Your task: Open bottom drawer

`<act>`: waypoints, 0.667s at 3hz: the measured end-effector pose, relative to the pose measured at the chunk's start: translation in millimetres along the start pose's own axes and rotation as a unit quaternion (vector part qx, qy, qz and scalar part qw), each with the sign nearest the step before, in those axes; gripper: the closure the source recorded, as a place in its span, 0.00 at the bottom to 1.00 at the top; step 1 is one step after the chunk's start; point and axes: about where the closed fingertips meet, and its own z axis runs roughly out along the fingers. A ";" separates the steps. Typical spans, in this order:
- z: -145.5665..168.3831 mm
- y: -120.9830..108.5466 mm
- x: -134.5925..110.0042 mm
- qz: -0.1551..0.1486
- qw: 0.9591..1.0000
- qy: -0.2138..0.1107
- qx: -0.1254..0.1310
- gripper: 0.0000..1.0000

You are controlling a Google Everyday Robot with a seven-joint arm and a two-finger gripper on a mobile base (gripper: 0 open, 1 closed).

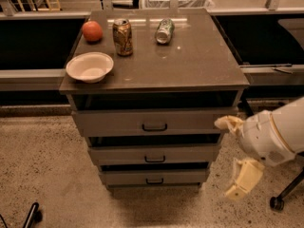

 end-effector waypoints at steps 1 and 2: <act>39.4 -11.5 -0.2 -0.002 0.999 -0.054 -0.009 0.00; 115.2 -13.1 17.0 -0.005 0.989 -0.146 -0.020 0.00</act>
Offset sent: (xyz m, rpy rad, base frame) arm 0.0425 0.0838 -0.2658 0.5730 -0.1020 -0.0090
